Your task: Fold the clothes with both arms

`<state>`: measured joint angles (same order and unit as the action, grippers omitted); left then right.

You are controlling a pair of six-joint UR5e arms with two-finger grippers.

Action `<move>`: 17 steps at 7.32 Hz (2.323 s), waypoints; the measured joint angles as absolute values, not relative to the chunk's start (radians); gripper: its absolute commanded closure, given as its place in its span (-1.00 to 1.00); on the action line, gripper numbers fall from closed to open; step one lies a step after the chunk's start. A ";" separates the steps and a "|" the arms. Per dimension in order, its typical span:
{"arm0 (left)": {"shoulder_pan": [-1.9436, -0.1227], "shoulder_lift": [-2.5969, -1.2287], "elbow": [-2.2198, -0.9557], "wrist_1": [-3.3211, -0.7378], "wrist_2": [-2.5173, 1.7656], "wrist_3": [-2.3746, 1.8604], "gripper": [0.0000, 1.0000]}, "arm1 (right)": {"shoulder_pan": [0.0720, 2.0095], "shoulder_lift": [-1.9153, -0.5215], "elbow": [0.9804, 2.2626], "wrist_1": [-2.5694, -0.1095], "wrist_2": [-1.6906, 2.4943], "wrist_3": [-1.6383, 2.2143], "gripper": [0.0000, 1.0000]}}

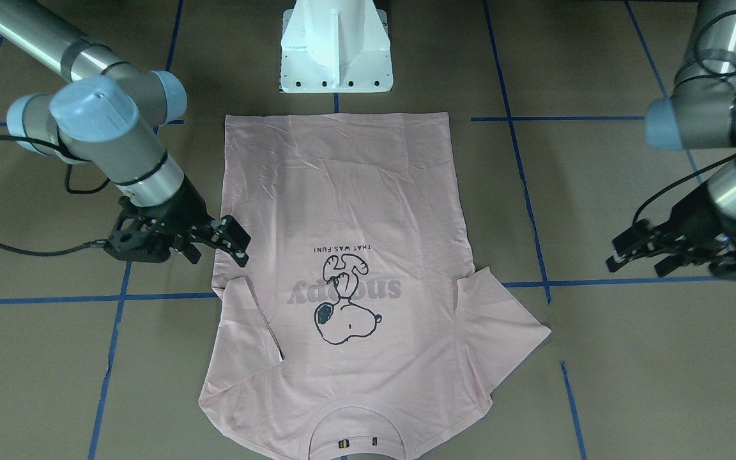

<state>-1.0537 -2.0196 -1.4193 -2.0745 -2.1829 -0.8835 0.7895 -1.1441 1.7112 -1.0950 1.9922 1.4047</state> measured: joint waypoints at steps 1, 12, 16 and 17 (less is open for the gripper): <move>-0.998 -2.072 -1.339 -2.112 -2.108 -0.914 -0.77 | 0.800 -1.176 1.758 -1.095 2.011 1.403 -1.00; -0.915 -2.154 -1.089 -2.329 -2.000 -0.930 1.00 | 0.824 -1.171 1.779 -1.082 2.120 1.373 -1.00; -0.901 -2.218 -1.168 -2.282 -2.006 -1.061 1.00 | 0.823 -1.170 1.777 -1.081 2.117 1.373 -1.00; -0.873 -2.265 -1.170 -2.220 -1.991 -1.114 1.00 | 0.823 -1.170 1.776 -1.081 2.116 1.373 -1.00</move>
<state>-0.8730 -2.2650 -1.1703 -2.2205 -1.9905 -1.1140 0.8228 -1.1704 1.7758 -1.0815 2.1156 1.3729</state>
